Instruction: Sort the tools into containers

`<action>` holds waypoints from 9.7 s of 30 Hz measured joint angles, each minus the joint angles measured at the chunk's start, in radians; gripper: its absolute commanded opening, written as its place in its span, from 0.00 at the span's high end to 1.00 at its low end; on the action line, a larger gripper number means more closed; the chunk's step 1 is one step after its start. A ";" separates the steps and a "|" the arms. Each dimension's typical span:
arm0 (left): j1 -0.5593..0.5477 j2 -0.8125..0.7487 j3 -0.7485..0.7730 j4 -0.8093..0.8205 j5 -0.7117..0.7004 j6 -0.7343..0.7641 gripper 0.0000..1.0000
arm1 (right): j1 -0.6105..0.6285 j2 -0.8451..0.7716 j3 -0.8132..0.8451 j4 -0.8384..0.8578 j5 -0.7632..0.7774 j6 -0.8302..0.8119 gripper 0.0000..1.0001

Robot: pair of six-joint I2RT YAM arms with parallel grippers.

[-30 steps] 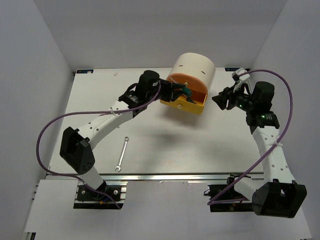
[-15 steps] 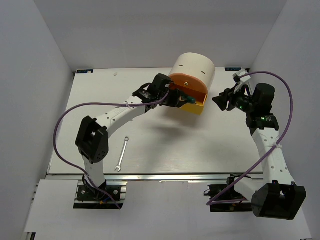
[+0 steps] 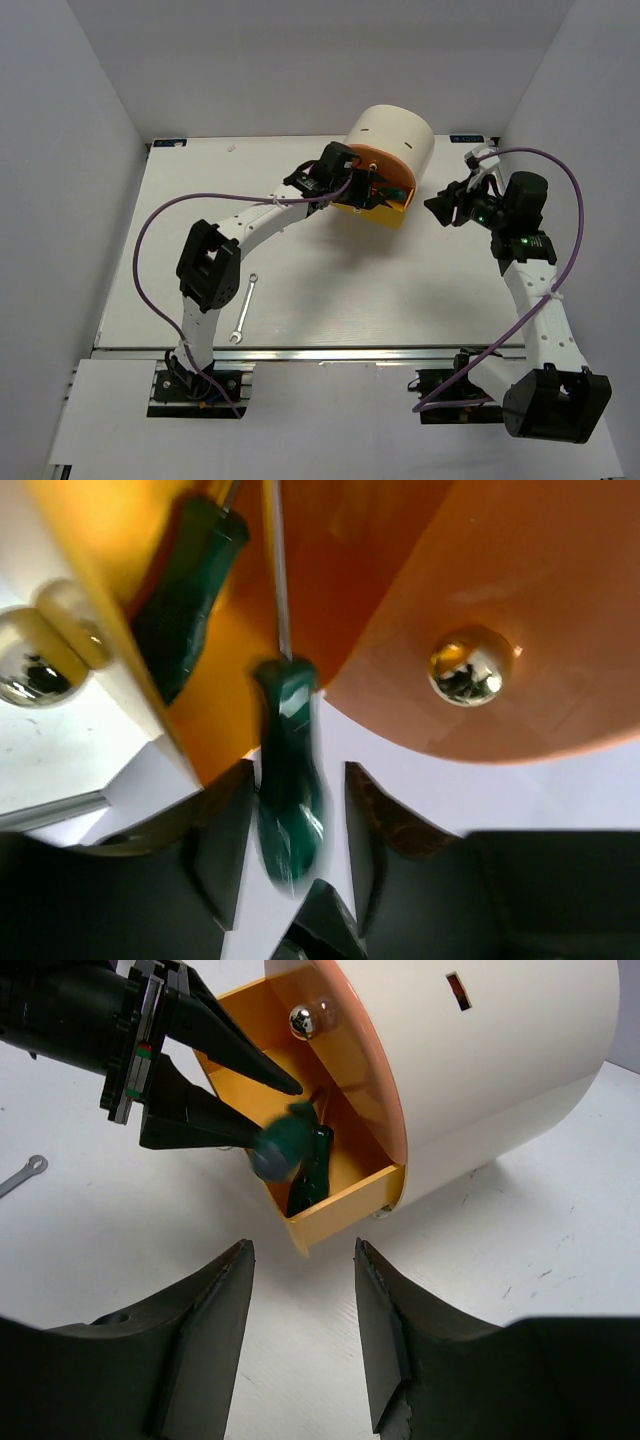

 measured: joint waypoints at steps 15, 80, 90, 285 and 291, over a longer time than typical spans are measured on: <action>0.010 -0.121 -0.048 0.093 0.006 0.175 1.00 | -0.005 0.005 0.002 0.000 -0.061 -0.050 0.52; 0.121 0.161 -0.245 0.668 0.040 0.623 0.54 | 0.080 0.463 0.320 0.089 0.080 -0.073 0.38; 0.131 0.192 -0.229 0.662 0.103 0.667 0.57 | 0.080 0.455 0.310 0.088 0.080 -0.073 0.38; 0.294 -0.557 -0.813 -0.559 -0.237 1.467 0.41 | 0.637 0.382 0.199 -0.268 0.029 -0.254 0.31; 0.282 -0.449 -0.814 -0.539 -0.240 1.486 0.42 | 0.626 0.366 0.184 -0.263 0.042 -0.251 0.31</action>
